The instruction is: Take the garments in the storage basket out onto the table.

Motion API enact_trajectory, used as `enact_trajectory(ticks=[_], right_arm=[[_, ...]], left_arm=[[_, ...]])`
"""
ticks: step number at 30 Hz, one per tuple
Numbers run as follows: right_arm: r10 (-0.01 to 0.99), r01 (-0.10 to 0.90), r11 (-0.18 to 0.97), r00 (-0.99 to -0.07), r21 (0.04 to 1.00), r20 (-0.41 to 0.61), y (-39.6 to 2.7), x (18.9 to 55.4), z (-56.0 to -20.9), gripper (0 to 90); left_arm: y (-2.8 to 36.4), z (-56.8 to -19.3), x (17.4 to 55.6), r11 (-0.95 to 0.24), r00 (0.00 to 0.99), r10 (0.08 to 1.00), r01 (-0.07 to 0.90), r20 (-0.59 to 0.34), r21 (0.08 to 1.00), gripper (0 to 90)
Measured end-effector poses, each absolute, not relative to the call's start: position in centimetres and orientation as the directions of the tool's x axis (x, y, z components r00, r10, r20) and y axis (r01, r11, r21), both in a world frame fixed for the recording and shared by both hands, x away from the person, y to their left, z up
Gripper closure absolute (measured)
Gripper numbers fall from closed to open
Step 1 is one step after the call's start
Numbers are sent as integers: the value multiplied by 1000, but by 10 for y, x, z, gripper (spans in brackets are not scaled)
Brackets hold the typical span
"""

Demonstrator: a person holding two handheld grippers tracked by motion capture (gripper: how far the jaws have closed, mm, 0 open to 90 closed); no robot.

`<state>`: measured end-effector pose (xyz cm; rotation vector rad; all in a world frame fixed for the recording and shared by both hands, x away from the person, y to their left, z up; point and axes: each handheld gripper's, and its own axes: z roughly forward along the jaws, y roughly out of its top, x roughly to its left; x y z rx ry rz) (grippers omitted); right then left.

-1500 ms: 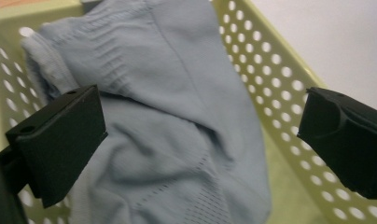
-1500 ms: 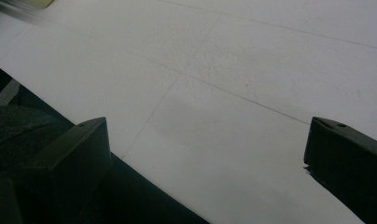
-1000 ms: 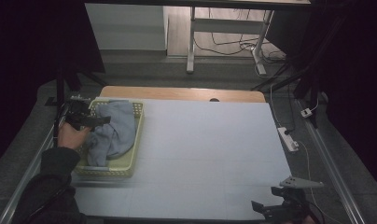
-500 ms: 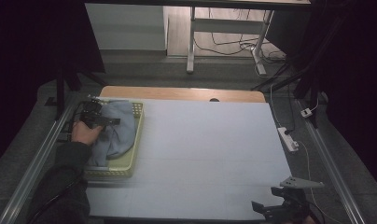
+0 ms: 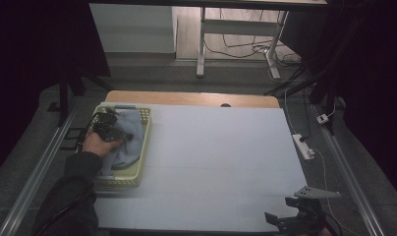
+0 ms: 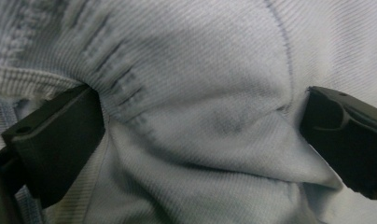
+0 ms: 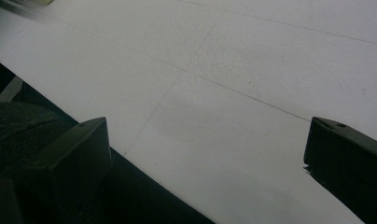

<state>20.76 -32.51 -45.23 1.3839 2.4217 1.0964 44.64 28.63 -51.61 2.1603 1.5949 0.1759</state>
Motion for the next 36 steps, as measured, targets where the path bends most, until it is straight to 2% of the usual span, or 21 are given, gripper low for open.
enact_trajectory(ticks=[3, 5, 7, 9, 12, 14, 18, 21, 24, 36], right_arm=[[795, 689, 311, -566, 655, 218, -325, 207, -452, 2], [795, 688, 311, -566, 656, 216, -325, 207, -452, 2], [795, 687, 312, -567, 656, 216, -325, 207, -452, 2], [795, 687, 313, -568, 656, 216, -325, 207, -452, 2], [794, 687, 314, -568, 656, 215, -325, 207, -452, 2], [795, 687, 313, -568, 656, 215, -325, 207, -452, 2], [795, 688, 312, -566, 655, 216, -325, 206, -452, 2], [795, 687, 311, -566, 656, 217, -326, 206, -452, 2], [795, 688, 310, -566, 656, 218, -326, 206, -452, 2], [794, 685, 306, -567, 661, 221, -326, 206, -452, 2]], left_arm=[[284, -516, 446, -271, 337, 936, 874, -100, 404, 77], [282, -515, 443, -301, 341, 939, 870, -37, 392, 199], [280, -514, 442, -306, 338, 941, 870, -17, 386, 277], [279, -512, 441, -303, 333, 943, 874, -15, 380, 358], [279, -509, 439, -288, 315, 949, 884, -13, 368, 578], [281, -507, 439, -252, 287, 957, 897, -44, 364, 636], [285, -505, 438, -218, 267, 960, 903, -85, 372, 687], [284, -501, 435, -228, 276, 958, 895, -76, 384, 708], [285, -497, 433, -227, 281, 957, 882, -74, 414, 714], [302, -470, 418, -154, 288, 943, 822, -167, 548, 714]])
